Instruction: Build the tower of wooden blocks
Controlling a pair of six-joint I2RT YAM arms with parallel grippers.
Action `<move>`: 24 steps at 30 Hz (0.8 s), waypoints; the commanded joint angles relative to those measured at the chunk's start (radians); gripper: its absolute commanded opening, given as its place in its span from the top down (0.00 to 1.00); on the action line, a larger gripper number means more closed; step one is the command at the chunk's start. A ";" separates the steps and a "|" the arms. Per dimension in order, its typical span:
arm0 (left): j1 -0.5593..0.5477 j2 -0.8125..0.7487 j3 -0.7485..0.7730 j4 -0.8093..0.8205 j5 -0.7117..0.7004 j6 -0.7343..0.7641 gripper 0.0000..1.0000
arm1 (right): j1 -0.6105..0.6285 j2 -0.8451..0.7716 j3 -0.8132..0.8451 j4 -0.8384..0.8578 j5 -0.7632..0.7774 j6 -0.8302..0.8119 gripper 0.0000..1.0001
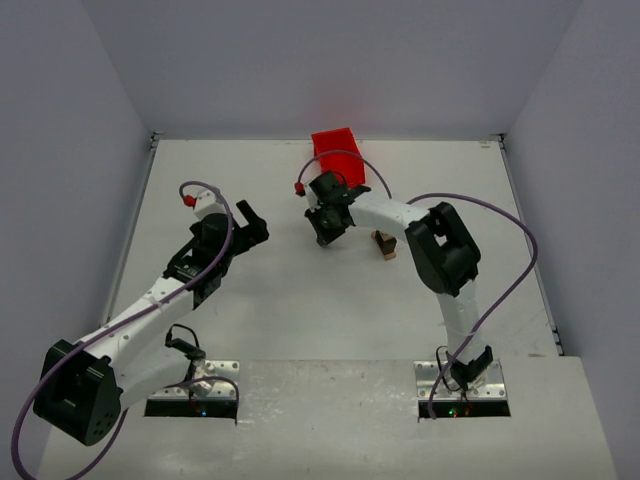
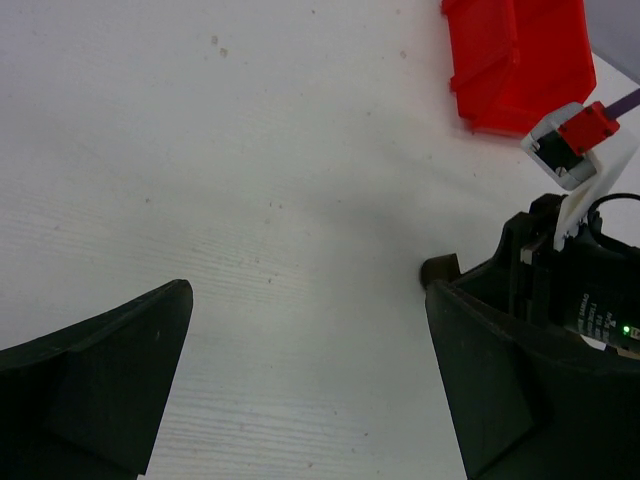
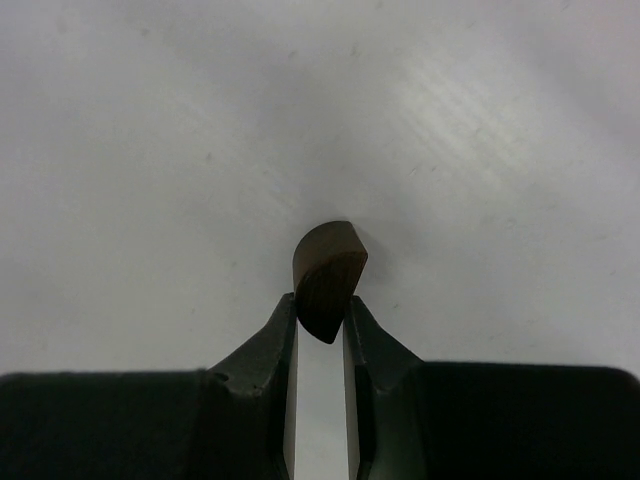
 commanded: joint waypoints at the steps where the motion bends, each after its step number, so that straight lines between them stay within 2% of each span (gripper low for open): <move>1: 0.000 -0.017 0.024 0.021 -0.011 -0.006 0.00 | 0.003 -0.132 -0.096 0.071 -0.325 0.031 1.00; 2: 0.000 -0.024 0.023 0.015 -0.018 -0.007 0.00 | 0.005 -0.156 -0.138 0.088 -0.434 0.041 1.00; 7: 0.000 -0.057 0.012 0.015 -0.020 -0.012 0.00 | 0.023 -0.218 -0.282 0.184 -0.747 0.100 1.00; 11: 0.000 -0.065 0.009 0.019 -0.010 -0.009 0.00 | 0.047 -0.192 -0.291 0.190 -0.852 0.102 1.00; 16: 0.000 -0.069 0.008 0.020 -0.007 -0.009 0.00 | 0.056 -0.110 -0.223 0.127 -0.874 0.068 0.99; 22: 0.000 -0.076 0.006 0.021 -0.009 -0.008 0.00 | 0.057 -0.049 -0.153 0.054 -0.795 0.034 0.96; 24: 0.000 -0.074 0.004 0.021 -0.009 -0.008 0.00 | 0.057 -0.025 -0.136 0.036 -0.769 0.025 0.91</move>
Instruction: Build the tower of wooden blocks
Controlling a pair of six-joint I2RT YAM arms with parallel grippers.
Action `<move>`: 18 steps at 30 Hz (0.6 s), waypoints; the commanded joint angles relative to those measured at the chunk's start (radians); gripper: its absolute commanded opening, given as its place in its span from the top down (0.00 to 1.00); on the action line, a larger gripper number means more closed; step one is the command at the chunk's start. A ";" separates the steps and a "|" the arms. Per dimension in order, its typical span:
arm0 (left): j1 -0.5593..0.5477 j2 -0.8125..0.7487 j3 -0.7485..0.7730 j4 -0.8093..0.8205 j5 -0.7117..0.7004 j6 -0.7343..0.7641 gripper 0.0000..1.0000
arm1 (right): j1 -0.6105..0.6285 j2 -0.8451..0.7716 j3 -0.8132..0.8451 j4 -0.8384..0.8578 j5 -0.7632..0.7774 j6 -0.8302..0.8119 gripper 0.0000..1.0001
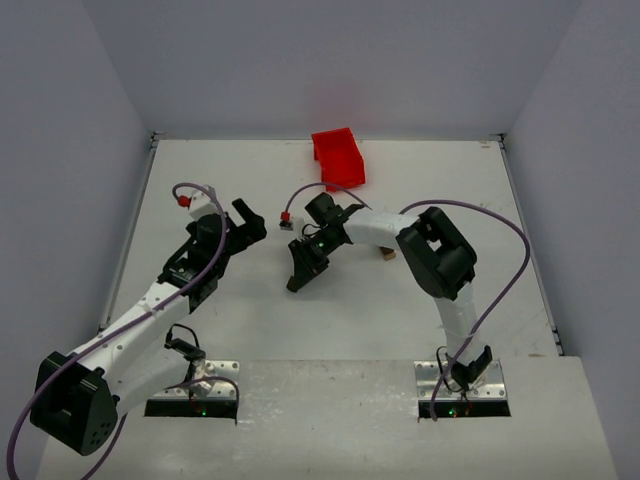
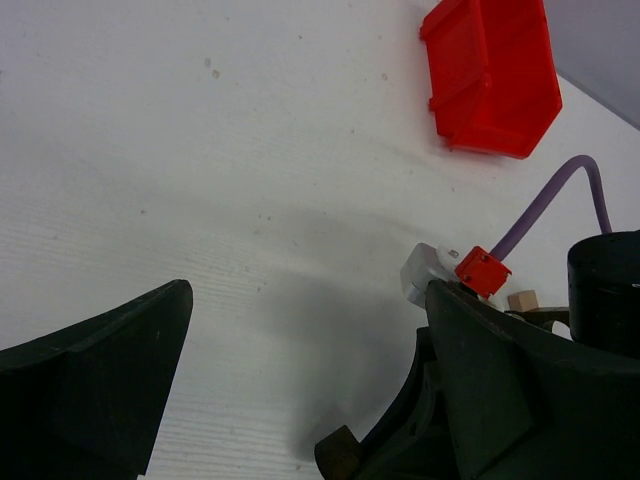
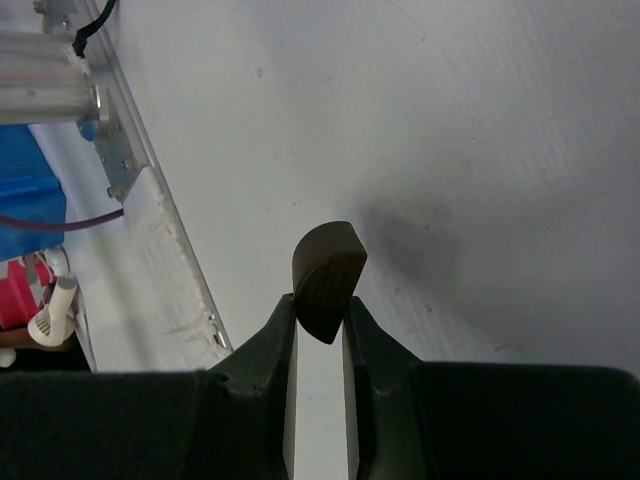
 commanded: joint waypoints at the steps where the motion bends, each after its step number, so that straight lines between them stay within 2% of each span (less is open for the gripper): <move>1: 0.000 -0.019 0.005 0.029 -0.001 0.001 0.00 | -0.002 0.031 0.076 -0.050 0.044 -0.043 0.91; 11: 0.000 -0.022 0.003 0.029 -0.004 0.001 0.00 | -0.002 0.126 0.208 -0.151 0.115 -0.098 0.81; 18: -0.001 -0.026 0.001 0.029 -0.004 0.001 0.00 | -0.002 0.142 0.255 -0.182 0.171 -0.107 0.56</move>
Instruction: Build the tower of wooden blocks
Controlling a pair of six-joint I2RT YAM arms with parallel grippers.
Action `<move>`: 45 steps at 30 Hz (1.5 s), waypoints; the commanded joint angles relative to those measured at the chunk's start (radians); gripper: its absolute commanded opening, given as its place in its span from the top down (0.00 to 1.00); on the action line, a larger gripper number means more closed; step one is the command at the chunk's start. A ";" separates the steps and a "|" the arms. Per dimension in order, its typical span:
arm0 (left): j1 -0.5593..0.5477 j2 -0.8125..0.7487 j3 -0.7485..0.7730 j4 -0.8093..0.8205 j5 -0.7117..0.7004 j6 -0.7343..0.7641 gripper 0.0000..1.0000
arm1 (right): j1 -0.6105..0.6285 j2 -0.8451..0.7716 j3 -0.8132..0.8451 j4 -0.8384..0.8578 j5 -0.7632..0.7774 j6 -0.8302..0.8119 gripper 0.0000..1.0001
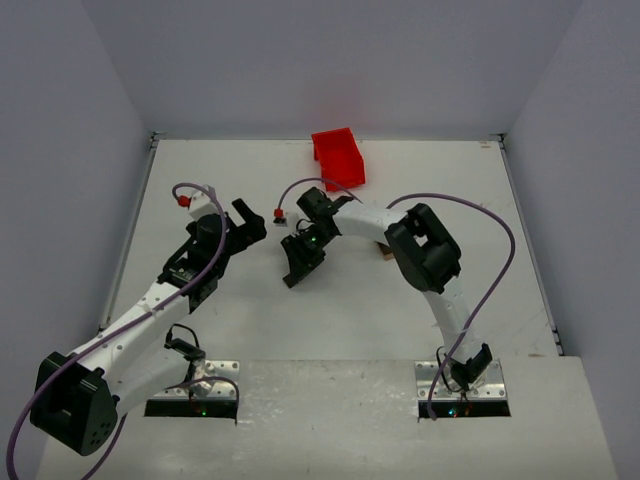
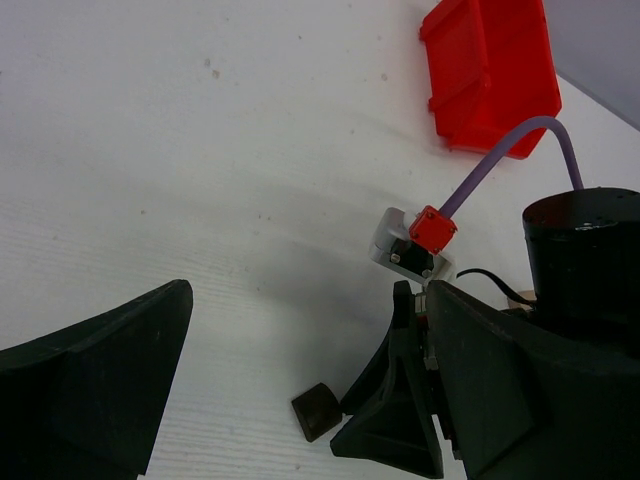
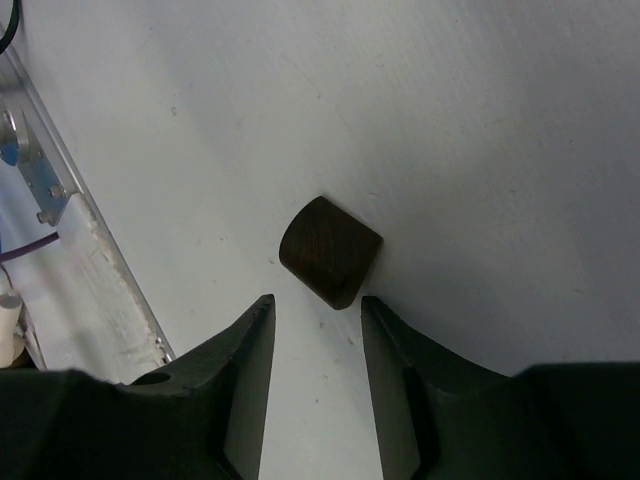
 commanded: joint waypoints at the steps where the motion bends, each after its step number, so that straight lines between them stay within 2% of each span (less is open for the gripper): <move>1: 0.000 -0.023 0.002 0.029 -0.003 0.000 0.00 | -0.002 0.006 0.063 -0.037 0.061 -0.029 0.55; 5: 0.000 -0.023 0.002 0.030 -0.001 0.000 0.00 | -0.002 0.004 0.094 -0.062 0.116 -0.050 0.41; 8: 0.000 -0.024 0.002 0.030 -0.001 0.000 0.00 | -0.002 -0.008 0.126 -0.085 0.125 -0.073 0.35; 11: 0.000 -0.026 0.002 0.029 -0.003 0.001 0.00 | -0.002 -0.026 0.148 -0.099 0.128 -0.093 0.15; 14: 0.000 -0.032 0.002 0.020 -0.013 -0.002 0.00 | 0.006 -0.048 0.146 -0.097 0.141 -0.103 0.01; 18: 0.000 -0.050 0.000 0.011 -0.025 -0.012 0.00 | 0.047 -0.080 0.113 -0.073 0.252 -0.104 0.01; 26: 0.000 -0.085 -0.010 -0.002 -0.056 -0.033 0.00 | 0.172 -0.156 -0.006 0.053 0.583 -0.043 0.01; 31: 0.000 -0.107 -0.010 -0.027 -0.091 -0.057 0.00 | 0.240 -0.162 -0.042 0.111 0.672 -0.002 0.01; 36: 0.000 -0.168 -0.012 -0.119 -0.232 -0.150 0.00 | 0.276 -0.153 -0.049 0.141 0.763 0.048 0.03; 41: 0.000 -0.178 -0.016 -0.129 -0.246 -0.161 0.00 | 0.299 -0.136 -0.048 0.168 0.810 0.098 0.13; 43: 0.000 -0.172 -0.013 -0.129 -0.247 -0.161 0.00 | 0.307 -0.130 -0.039 0.162 0.820 0.112 0.27; 45: 0.000 -0.168 -0.011 -0.129 -0.244 -0.160 0.00 | 0.311 -0.127 -0.032 0.149 0.836 0.123 0.37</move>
